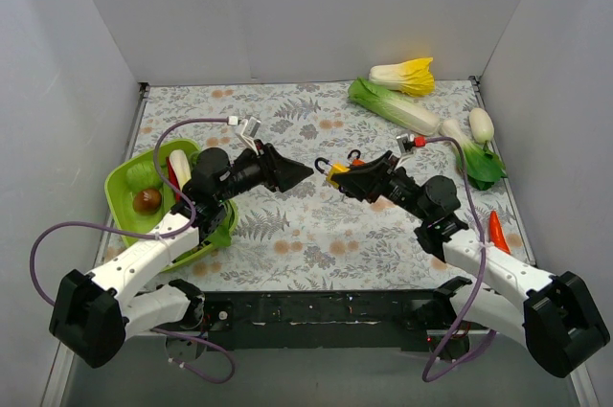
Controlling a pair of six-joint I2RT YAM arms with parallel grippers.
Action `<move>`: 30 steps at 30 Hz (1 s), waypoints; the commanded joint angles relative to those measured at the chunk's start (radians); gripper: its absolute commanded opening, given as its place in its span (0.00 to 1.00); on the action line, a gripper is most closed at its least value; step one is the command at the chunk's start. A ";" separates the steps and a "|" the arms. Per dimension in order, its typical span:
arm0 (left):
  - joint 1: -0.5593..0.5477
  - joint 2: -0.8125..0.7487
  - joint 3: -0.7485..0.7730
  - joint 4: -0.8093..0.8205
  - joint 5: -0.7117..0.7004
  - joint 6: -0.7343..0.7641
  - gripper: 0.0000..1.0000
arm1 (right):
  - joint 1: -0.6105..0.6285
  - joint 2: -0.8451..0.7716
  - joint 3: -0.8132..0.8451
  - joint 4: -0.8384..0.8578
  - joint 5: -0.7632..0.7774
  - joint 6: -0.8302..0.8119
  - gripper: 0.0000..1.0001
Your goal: Unlock with the key
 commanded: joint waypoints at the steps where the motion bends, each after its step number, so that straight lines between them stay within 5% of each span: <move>1: 0.000 0.010 -0.006 0.060 0.052 0.002 0.46 | -0.005 -0.064 0.036 -0.022 -0.032 0.037 0.01; 30: -0.098 0.185 0.096 0.028 -0.125 -0.014 0.25 | -0.005 -0.087 0.017 0.062 -0.047 0.105 0.01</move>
